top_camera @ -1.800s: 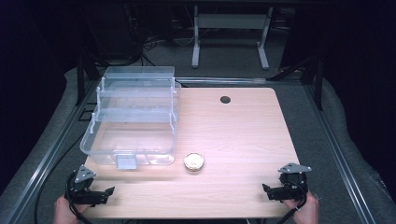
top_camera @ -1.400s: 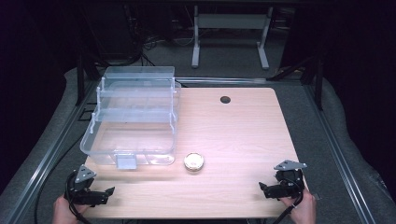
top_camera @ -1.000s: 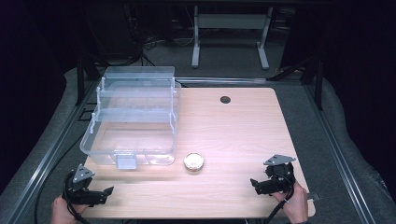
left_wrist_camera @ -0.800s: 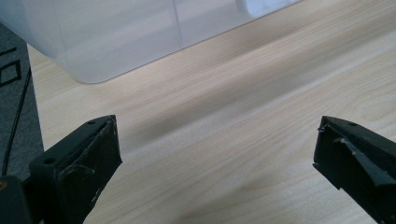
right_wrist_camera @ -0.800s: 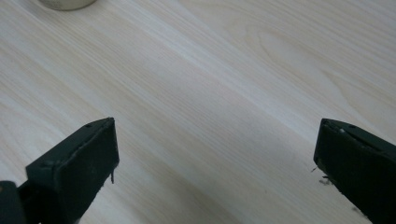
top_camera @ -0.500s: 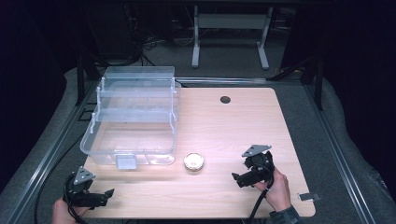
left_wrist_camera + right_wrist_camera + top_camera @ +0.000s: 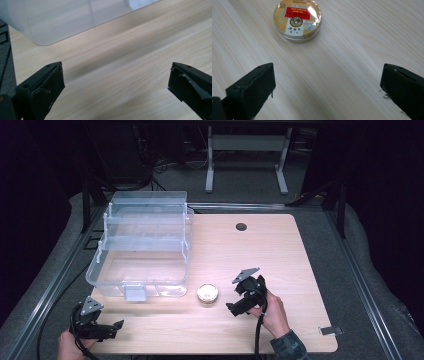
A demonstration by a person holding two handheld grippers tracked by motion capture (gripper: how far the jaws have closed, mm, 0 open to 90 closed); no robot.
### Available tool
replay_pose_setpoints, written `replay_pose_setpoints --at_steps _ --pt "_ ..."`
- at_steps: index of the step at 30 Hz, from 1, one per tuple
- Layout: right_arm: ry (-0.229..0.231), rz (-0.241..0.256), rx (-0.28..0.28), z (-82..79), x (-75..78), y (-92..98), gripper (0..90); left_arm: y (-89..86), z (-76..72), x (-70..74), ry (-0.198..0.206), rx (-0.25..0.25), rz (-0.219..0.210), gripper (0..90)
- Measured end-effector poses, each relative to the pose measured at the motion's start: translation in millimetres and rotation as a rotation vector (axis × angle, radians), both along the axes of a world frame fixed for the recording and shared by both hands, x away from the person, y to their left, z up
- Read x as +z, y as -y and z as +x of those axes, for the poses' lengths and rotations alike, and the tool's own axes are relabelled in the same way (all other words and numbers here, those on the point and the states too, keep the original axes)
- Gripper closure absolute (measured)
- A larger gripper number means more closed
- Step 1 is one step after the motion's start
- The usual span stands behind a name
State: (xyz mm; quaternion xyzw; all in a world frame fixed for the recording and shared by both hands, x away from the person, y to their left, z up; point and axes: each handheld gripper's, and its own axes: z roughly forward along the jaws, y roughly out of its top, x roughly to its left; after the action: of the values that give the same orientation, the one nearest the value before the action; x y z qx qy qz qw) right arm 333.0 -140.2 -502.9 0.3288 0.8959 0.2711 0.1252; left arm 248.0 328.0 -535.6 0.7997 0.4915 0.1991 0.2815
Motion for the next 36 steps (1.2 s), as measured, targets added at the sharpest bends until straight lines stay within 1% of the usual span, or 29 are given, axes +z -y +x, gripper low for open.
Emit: replay_pose_setpoints --at_steps 1,2,4,5,6,7,9,10,11,12,13,14,15,16,18,19,21,22,23,24,25,28,30,31,33,34,36 --pt "-0.014 -0.01 0.012 1.2 0.7 -3.7 0.0 -0.2 0.1 -0.5 -0.002 -0.002 0.001 0.4" --pt "-0.002 0.003 0.019 2.5 -1.0 -7.8 0.0 -0.7 0.1 -0.8 -0.005 -0.002 0.001 0.4" --pt "-0.009 -0.002 0.031 4.8 -1.9 -15.3 0.0 -1.9 0.2 -1.2 -0.003 0.001 -0.001 0.4" --pt "-0.026 -0.014 0.043 6.4 -1.3 -18.5 0.0 -2.2 0.2 -1.2 -0.001 0.0 -0.005 0.3" --pt "-0.018 -0.007 0.044 7.7 -3.3 -22.7 0.0 -2.1 0.2 -1.1 0.0 0.0 -0.007 0.4" --pt "-0.017 -0.011 0.05 9.2 -4.2 -26.6 0.0 -1.7 0.2 -0.9 0.0 -0.001 -0.007 0.4" --pt "-0.023 -0.018 0.064 12.6 -6.7 -34.5 0.0 -1.1 0.6 -1.0 0.001 -0.007 -0.005 0.3" --pt "-0.03 -0.007 0.074 14.8 -8.8 -38.2 0.0 -0.8 1.1 -1.2 -0.002 -0.008 -0.003 0.3" --pt "-0.038 -0.022 0.072 16.2 -9.8 -42.2 0.0 0.1 1.5 -1.9 -0.001 -0.005 -0.007 0.4" --pt "-0.038 -0.022 0.072 16.2 -9.8 -42.2 0.0 0.1 1.5 -1.9 -0.001 -0.005 -0.007 0.3" --pt "-0.044 -0.022 0.072 18.0 -11.5 -45.9 0.0 0.7 1.9 -2.1 -0.003 -0.005 -0.007 0.3" --pt "-0.056 -0.026 0.077 23.1 -15.8 -53.2 0.0 1.5 2.3 -2.3 -0.004 -0.008 -0.009 0.3" --pt "-0.056 -0.026 0.077 23.1 -15.8 -53.2 0.0 1.5 2.3 -2.3 -0.004 -0.008 -0.009 0.3" --pt "-0.069 -0.028 0.073 27.4 -19.3 -59.5 0.0 1.8 2.5 -2.5 -0.003 -0.01 -0.006 0.3" --pt "-0.07 -0.03 0.071 28.4 -20.3 -61.8 0.0 2.1 2.3 -3.0 -0.004 -0.011 -0.007 0.3" --pt "-0.074 -0.032 0.08 31.6 -23.9 -68.4 0.0 2.0 2.0 -3.6 -0.005 -0.011 -0.003 0.3" --pt "-0.077 -0.031 0.085 34.3 -28.1 -74.8 0.0 1.7 1.9 -3.9 -0.007 -0.011 -0.003 0.3" --pt "-0.077 -0.054 0.079 35.3 -29.4 -77.5 0.0 0.7 1.2 -4.1 -0.005 -0.006 -0.003 0.3" --pt "-0.077 -0.054 0.079 35.3 -29.4 -77.5 0.0 0.7 1.2 -4.1 -0.005 -0.006 -0.003 0.3" --pt "-0.077 -0.066 0.076 38.1 -33.0 -81.9 0.0 -0.3 0.7 -4.3 -0.008 -0.006 -0.005 0.3" --pt "-0.085 -0.065 0.075 39.4 -34.9 -83.8 0.0 -0.7 0.4 -4.3 -0.008 -0.006 -0.003 0.3" --pt "-0.095 -0.049 0.077 42.2 -39.8 -87.8 0.4 -1.3 -0.5 -4.1 -0.006 -0.004 0.002 0.3" --pt "-0.092 -0.044 0.071 42.3 -40.2 -88.9 1.3 -1.6 -0.7 -3.9 -0.008 -0.004 0.003 0.3" --pt "-0.09 -0.05 0.08 43.4 -41.0 -90.6 2.9 -2.6 -1.0 -3.4 -0.008 -0.003 0.003 0.3" --pt "-0.088 -0.052 0.074 43.4 -41.2 -91.9 4.5 -2.8 -1.1 -3.4 -0.007 -0.002 0.001 0.3" --pt "-0.082 -0.075 0.069 43.5 -41.5 -93.8 7.8 -2.9 -1.5 -3.4 -0.005 -0.003 0.003 0.4" --pt "-0.077 -0.087 0.065 43.9 -44.0 -95.5 8.3 -2.6 -1.6 -4.0 -0.003 -0.003 -0.003 0.3"
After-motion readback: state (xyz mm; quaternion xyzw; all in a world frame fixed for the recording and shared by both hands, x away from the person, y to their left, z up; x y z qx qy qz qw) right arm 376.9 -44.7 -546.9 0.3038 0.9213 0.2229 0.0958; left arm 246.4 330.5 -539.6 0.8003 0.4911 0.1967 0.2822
